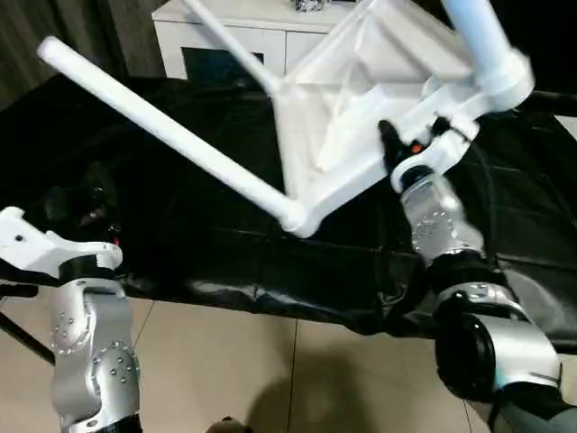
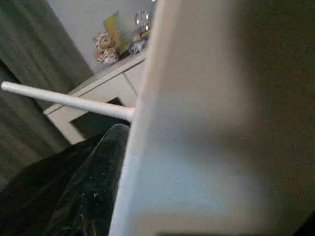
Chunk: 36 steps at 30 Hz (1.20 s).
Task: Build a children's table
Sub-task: Flip table
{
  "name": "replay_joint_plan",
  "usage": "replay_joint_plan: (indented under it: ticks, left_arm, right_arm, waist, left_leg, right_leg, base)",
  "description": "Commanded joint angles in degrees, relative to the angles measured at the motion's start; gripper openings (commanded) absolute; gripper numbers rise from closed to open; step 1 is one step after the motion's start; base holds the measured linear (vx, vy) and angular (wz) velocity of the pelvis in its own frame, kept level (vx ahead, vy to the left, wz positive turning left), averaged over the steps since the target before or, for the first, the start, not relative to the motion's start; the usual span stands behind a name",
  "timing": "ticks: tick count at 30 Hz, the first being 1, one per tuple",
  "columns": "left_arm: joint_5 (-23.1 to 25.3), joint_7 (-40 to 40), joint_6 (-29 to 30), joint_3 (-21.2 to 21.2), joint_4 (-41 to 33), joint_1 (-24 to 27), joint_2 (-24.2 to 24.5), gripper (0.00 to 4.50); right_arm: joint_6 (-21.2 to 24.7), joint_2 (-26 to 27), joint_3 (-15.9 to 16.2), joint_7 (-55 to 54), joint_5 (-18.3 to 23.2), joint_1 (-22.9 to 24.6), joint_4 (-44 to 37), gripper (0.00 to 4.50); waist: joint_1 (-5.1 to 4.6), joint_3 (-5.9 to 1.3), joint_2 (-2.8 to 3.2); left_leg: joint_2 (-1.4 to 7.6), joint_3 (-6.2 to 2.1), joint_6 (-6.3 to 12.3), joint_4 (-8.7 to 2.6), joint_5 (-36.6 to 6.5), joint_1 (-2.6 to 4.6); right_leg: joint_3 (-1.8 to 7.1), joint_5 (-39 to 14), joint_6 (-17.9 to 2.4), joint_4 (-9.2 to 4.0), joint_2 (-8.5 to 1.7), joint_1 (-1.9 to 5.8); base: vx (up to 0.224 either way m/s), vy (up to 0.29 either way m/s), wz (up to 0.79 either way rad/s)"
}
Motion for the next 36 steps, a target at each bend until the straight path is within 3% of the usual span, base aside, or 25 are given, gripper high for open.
replay_joint_plan:
  ticks: [1,3,4,7,8,10,16,19,20,21,24,25,26,29,31,33,35,36]
  left_arm:
    - [1.06,0.14,0.50,-1.44,0.54,0.30,0.22,3.69]
    - [1.73,-2.21,1.14,-3.59,0.57,0.31,1.10,3.69]
    - [1.77,-2.32,1.18,-3.69,0.55,0.32,1.15,3.69]
    - [6.96,-10.01,5.59,-12.08,-0.39,1.30,7.95,3.69]
    - [7.21,-10.38,5.81,-12.48,-0.43,1.34,8.34,3.69]
    - [9.03,-13.35,7.79,-15.30,-0.91,1.44,11.67,3.69]
    - [13.97,-23.82,12.87,-23.50,-3.98,0.59,23.22,3.69]
    - [17.55,-29.49,13.45,-27.47,-5.02,-0.31,29.52,3.69]
    - [18.83,-31.63,13.21,-28.45,-5.51,-1.59,31.53,3.69]
    - [18.88,-32.57,13.28,-28.78,-6.02,-2.84,32.08,3.69]
    - [18.42,-34.59,13.75,-29.80,-7.39,-5.74,33.46,3.69]
    - [18.42,-34.59,13.75,-29.80,-7.39,-5.74,33.46,3.69]
    - [18.47,-34.89,14.18,-29.99,-7.81,-6.45,34.00,3.69]
    - [18.66,-34.93,14.82,-29.77,-8.49,-8.67,34.41,3.69]
    - [18.87,-34.48,14.93,-29.09,-8.50,-9.94,33.97,3.69]
    - [18.98,-34.46,14.68,-28.85,-8.33,-10.24,33.54,3.69]
    - [19.89,-33.96,14.15,-29.20,-7.57,-10.19,32.98,3.69]
    - [19.89,-33.96,14.15,-29.20,-7.57,-10.19,32.98,3.69]
  right_arm:
    - [3.04,-2.75,4.76,-2.04,-6.74,1.22,-4.39,2.14]
    - [5.41,-4.13,8.84,-3.64,-12.02,2.90,-9.75,2.13]
    - [5.47,-4.14,8.89,-3.70,-12.09,2.93,-9.88,2.13]
    - [8.88,-4.95,12.33,-6.69,-16.80,5.31,-17.42,2.13]
    - [8.98,-4.99,12.50,-6.86,-17.04,5.42,-17.74,2.12]
    - [10.08,-5.18,13.76,-8.80,-18.87,6.51,-20.66,2.09]
    - [15.46,-3.87,16.60,-12.62,-22.18,9.63,-27.76,1.96]
    - [17.85,-3.16,17.55,-13.20,-23.44,10.58,-29.92,1.95]
    - [19.57,-3.42,19.50,-12.39,-24.98,10.82,-30.37,1.95]
    - [19.51,-3.62,21.04,-10.97,-25.77,11.18,-30.41,1.95]
    - [19.85,-3.41,23.34,-9.24,-26.37,12.55,-30.62,1.95]
    - [19.85,-3.41,23.34,-9.24,-26.37,12.55,-30.62,2.30]
    - [20.35,-3.24,23.59,-9.66,-26.36,13.10,-31.19,2.30]
    - [18.24,-2.52,23.38,-9.69,-25.74,15.13,-31.91,2.68]
    - [14.00,-2.03,23.24,-9.83,-25.87,17.74,-32.94,2.85]
    - [11.04,-1.96,23.32,-9.80,-26.13,19.30,-33.47,3.10]
    - [6.01,-2.06,23.16,-10.28,-26.58,21.70,-33.73,3.18]
    - [6.01,-2.06,23.16,-10.28,-26.58,21.70,-33.73,3.18]
  waist:
    - [-0.58,-3.90,-0.57]
    - [-0.73,-3.84,-0.70]
    - [-0.69,-3.89,-0.78]
    - [-0.57,-3.68,-0.60]
    - [-0.61,-3.69,-0.49]
    - [-0.99,-3.69,-0.48]
    - [-1.03,-3.73,-0.54]
    - [-1.09,-3.58,-0.35]
    - [-1.19,-3.60,-0.35]
    - [-1.24,-3.60,-0.15]
    - [-1.38,-3.56,-0.27]
    - [-1.51,-3.57,-0.33]
    - [-1.63,-3.59,-0.44]
    - [-2.24,-3.61,-0.25]
    - [-2.64,-3.78,0.04]
    - [-2.80,-4.02,-0.40]
    - [-2.83,-4.03,-0.28]
    - [-3.01,-3.90,-0.24]
  left_leg:
    - [2.96,-1.45,-1.36,-4.35,-11.18,2.08]
    - [2.90,-1.49,-2.38,-4.48,-11.69,2.04]
    - [2.77,-1.36,-2.64,-4.38,-11.72,2.08]
    - [2.71,-1.39,-3.44,-4.62,-13.45,2.38]
    - [2.69,-1.48,-4.10,-4.83,-14.44,2.42]
    - [2.77,-1.58,-5.65,-5.02,-16.25,2.59]
    - [2.56,-1.58,-6.23,-5.08,-15.15,2.66]
    - [2.50,-1.60,-6.81,-5.30,-16.78,2.72]
    - [2.52,-1.62,-7.22,-5.32,-16.93,2.77]
    - [2.46,-1.59,-7.61,-5.33,-17.09,2.86]
    - [2.45,-1.60,-8.41,-5.42,-18.25,2.89]
    - [2.43,-1.63,-8.30,-5.42,-18.04,2.79]
    - [2.40,-1.63,-8.15,-5.43,-17.65,2.69]
    - [2.34,-1.59,-7.81,-5.31,-16.05,2.47]
    - [2.27,-1.72,-8.28,-5.25,-16.39,2.42]
    - [2.31,-1.67,-7.72,-5.10,-15.61,2.33]
    - [2.32,-1.58,-7.04,-4.92,-13.86,2.23]
    - [2.28,-1.54,-6.67,-4.89,-14.03,2.16]
  right_leg:
    - [1.73,-2.29,-7.71,-4.36,-2.44,1.25]
    - [1.79,-3.21,-6.44,-4.55,-2.35,1.14]
    - [1.92,-3.92,-5.83,-4.60,-2.45,1.02]
    - [2.07,-7.25,-4.11,-5.01,-2.35,0.51]
    - [2.06,-8.51,-3.43,-5.00,-2.34,0.43]
    - [2.08,-8.33,-3.70,-4.90,-2.35,0.30]
    - [2.08,-4.15,-3.74,-4.26,-1.98,0.32]
    - [2.13,-6.68,-3.60,-4.48,-2.04,0.08]
    - [2.17,-6.78,-3.58,-4.40,-2.10,0.08]
    - [2.19,-6.89,-3.63,-4.34,-2.05,-0.01]
    - [2.26,-6.81,-4.43,-4.38,-2.30,0.14]
    - [2.28,-6.53,-4.60,-4.31,-2.34,0.25]
    - [2.25,-6.13,-4.75,-4.26,-2.30,0.38]
    - [2.23,-5.01,-5.14,-4.22,-2.29,0.56]
    - [2.18,-3.58,-5.66,-4.12,-2.15,0.68]
    - [2.16,-1.63,-6.15,-4.00,-2.14,0.95]
    - [2.14,0.35,-6.84,-3.85,-2.15,0.99]
    - [2.13,-0.06,-7.03,-3.90,-2.09,1.01]
  base:
    - [0.000,0.000,0.00]
    - [0.000,0.000,0.00]
    - [0.000,0.000,0.00]
    - [0.000,0.000,0.00]
    - [0.000,0.000,0.00]
    - [0.000,0.000,0.00]
    - [0.000,0.000,0.00]
    - [0.000,0.000,0.00]
    - [0.000,0.000,0.00]
    - [0.000,0.000,0.00]
    - [0.000,0.000,0.00]
    - [0.000,0.000,0.00]
    - [0.000,0.000,0.00]
    - [0.000,0.000,0.00]
    - [0.000,0.000,0.00]
    - [0.000,0.000,0.00]
    - [0.000,0.000,0.00]
    - [0.000,0.000,0.00]
